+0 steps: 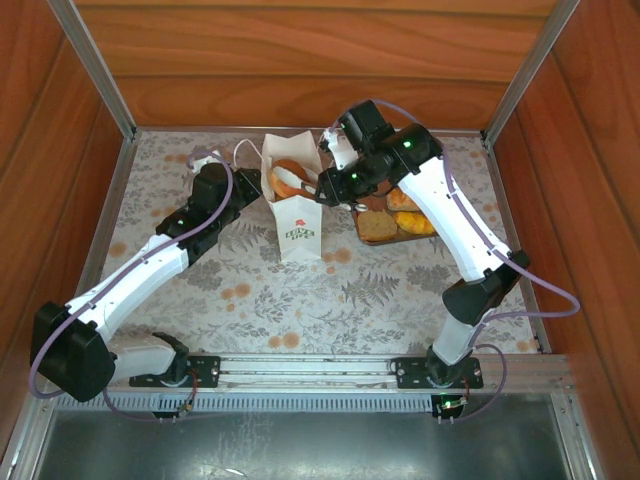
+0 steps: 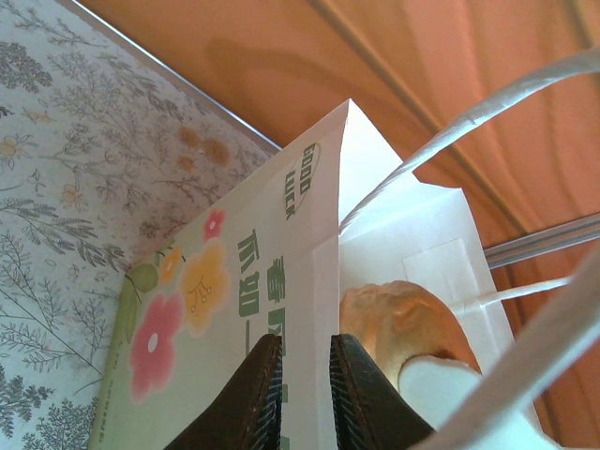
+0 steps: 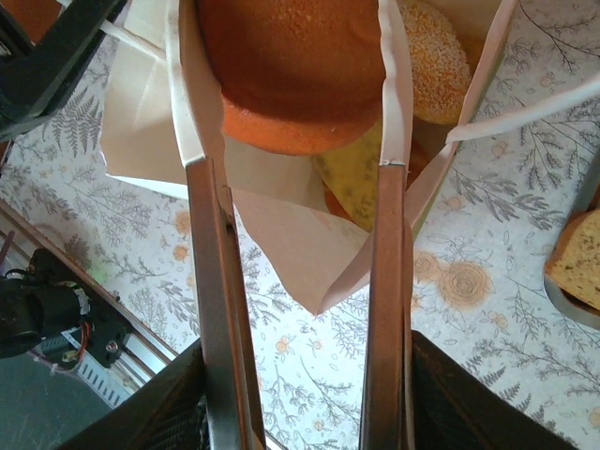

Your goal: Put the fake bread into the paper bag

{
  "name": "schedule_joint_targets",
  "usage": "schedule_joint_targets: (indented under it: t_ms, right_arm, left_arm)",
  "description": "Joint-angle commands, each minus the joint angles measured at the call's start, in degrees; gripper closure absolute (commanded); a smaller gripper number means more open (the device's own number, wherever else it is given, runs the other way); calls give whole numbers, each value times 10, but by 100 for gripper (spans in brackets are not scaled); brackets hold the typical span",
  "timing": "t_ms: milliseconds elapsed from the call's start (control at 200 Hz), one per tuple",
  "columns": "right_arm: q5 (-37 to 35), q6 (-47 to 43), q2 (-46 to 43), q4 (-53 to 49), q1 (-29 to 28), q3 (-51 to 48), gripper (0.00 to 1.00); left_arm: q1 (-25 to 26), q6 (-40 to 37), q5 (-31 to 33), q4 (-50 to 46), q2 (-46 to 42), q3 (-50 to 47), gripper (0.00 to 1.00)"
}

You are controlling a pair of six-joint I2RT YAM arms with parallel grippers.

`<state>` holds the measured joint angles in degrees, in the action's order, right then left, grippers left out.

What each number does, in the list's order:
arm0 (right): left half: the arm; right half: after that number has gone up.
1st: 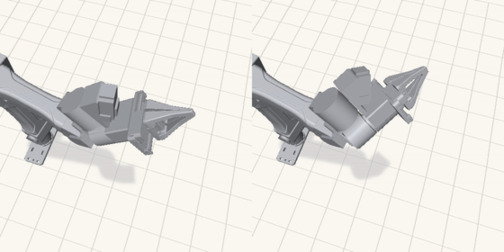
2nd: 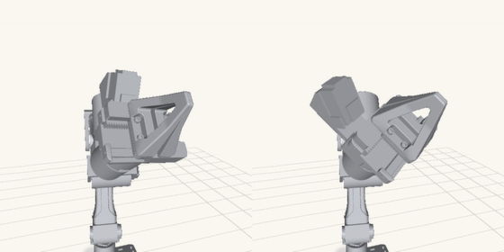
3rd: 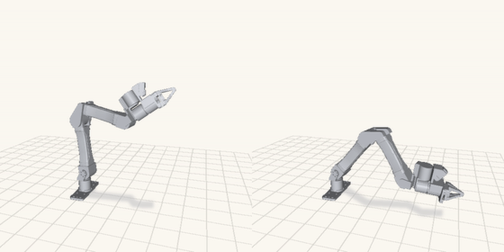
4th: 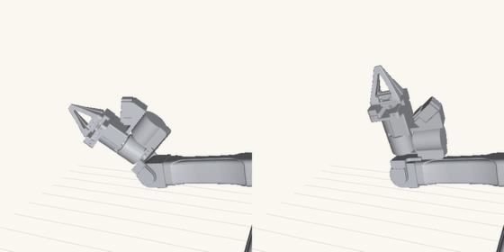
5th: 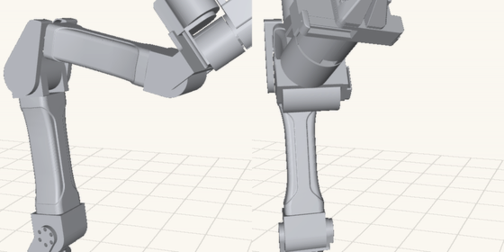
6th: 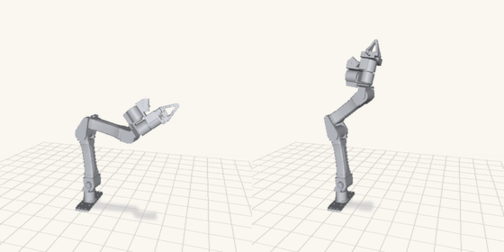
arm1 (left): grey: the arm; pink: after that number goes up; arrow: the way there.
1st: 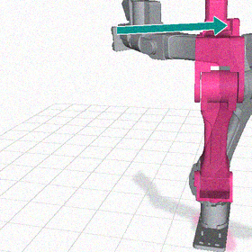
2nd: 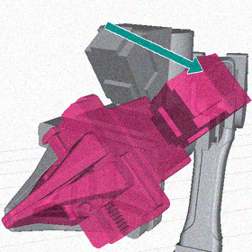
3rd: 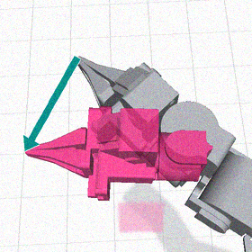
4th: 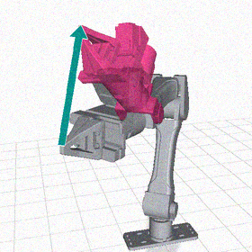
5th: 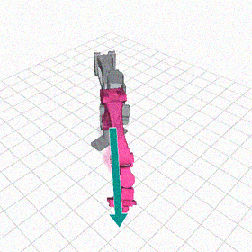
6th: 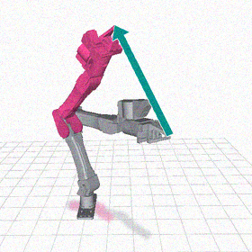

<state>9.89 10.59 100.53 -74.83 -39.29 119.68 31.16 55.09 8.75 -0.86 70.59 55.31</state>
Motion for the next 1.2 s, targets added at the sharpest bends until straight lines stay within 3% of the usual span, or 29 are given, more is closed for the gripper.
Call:
schedule_joint_targets:
  t_ms: [0, 450, 1195]
  right_arm:
    - [-9, -16, -20, -26, -4, 23, 49]
    - [-11, -20, -33, -25, -4, 13, 38]
    - [-21, -17, -49, 0, -4, 13, 38]
  left_arm:
    - [1, 7, 8, 5, -10, -7, 78]
    - [1, 9, 7, 1, -12, -9, 78]
    - [1, 13, -11, 1, -7, -5, 78]
